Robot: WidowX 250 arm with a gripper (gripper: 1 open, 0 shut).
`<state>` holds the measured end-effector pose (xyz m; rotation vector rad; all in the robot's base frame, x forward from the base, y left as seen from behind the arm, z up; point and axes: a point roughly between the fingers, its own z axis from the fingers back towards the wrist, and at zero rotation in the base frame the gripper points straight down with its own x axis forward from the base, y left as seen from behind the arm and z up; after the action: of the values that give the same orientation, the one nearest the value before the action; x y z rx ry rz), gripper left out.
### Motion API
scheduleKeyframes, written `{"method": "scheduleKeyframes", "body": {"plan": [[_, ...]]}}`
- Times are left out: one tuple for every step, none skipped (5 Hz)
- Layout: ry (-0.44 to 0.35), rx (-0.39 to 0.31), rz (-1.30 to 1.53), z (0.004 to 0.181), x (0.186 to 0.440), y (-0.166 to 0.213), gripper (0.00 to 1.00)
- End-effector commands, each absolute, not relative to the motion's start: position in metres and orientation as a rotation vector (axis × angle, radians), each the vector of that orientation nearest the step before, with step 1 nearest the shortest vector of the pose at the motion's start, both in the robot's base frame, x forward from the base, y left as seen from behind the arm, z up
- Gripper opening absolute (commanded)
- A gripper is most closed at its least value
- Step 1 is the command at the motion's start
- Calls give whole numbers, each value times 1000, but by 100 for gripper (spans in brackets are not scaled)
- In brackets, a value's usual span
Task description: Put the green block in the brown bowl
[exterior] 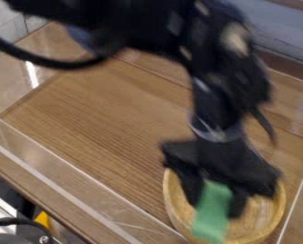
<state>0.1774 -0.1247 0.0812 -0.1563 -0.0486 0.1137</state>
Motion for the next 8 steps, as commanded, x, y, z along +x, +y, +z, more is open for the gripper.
{"method": "scheduleKeyframes", "body": {"plan": [[-93, -194, 84, 106, 183, -125, 0], [-81, -216, 55, 111, 186, -116, 0], [-92, -232, 147, 114, 204, -104, 0], [-96, -230, 204, 117, 213, -99, 0], [-83, -231, 192, 115, 209, -100, 0], [-72, -235, 181, 116, 204, -101, 0], [-63, -239, 171, 117, 200, -102, 0], [-53, -243, 135, 120, 201, -114, 0]]}}
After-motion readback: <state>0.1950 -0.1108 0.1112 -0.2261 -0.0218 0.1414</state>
